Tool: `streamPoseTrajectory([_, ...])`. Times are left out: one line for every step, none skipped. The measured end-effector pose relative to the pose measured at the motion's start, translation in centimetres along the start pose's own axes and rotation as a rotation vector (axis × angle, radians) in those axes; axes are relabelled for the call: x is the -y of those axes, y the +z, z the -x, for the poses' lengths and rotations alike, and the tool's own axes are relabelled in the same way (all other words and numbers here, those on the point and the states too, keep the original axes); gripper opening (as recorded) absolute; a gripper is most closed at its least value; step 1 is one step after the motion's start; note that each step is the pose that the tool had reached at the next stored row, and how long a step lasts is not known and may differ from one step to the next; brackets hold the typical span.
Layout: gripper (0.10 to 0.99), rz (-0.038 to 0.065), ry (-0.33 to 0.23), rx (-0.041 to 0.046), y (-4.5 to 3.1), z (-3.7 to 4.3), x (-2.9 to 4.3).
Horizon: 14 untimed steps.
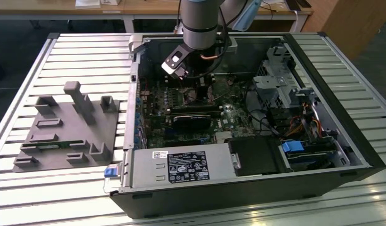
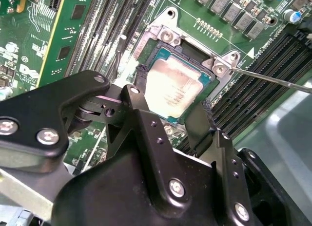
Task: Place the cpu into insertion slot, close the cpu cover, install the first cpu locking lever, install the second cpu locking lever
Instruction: 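Place the cpu into insertion slot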
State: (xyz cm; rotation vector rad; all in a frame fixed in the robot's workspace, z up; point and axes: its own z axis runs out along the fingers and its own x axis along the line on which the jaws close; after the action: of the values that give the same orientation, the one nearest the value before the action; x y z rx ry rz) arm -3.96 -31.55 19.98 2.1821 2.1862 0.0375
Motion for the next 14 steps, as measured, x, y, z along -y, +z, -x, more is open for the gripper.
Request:
streamPoseTrajectory([0.588, 0.000, 0.000, -0.0001, 0.00, 0.03, 0.00])
streamPoseTrajectory([0.588, 0.000, 0.000, 0.0000, 0.00, 0.08, 0.00])
streamPoseTrajectory([0.588, 0.000, 0.000, -0.0001, 0.01, 0.13, 0.00])
streamPoseTrajectory([0.588, 0.000, 0.000, -0.0001, 0.02, 0.16, 0.00])
streamPoseTrajectory([0.588, 0.000, 0.000, -0.0003, 0.04, 0.16, 0.00])
streamPoseTrajectory([0.588, 0.000, 0.000, -0.0003, 0.08, 0.16, 0.01])
streamPoseTrajectory([0.588, 0.000, 0.000, -0.0001, 0.10, 0.17, 0.01])
streamPoseTrajectory([0.588, 0.000, 0.000, 0.0000, 0.12, 0.17, 0.01])
streamPoseTrajectory([0.588, 0.000, 0.000, 0.0001, 0.13, 0.17, 0.01])
streamPoseTrajectory([0.588, 0.000, 0.000, 0.0002, 0.14, 0.17, 0.01])
streamPoseTrajectory([0.588, 0.000, 0.000, 0.0002, 0.14, 0.17, 0.01])
streamPoseTrajectory([0.588, 0.000, 0.000, -0.0001, 0.15, 0.17, 0.01])
streamPoseTrajectory([0.588, 0.000, 0.000, -0.0001, 0.13, 0.17, 0.01])
streamPoseTrajectory([0.588, 0.000, 0.000, -0.0002, 0.08, 0.17, 0.00])
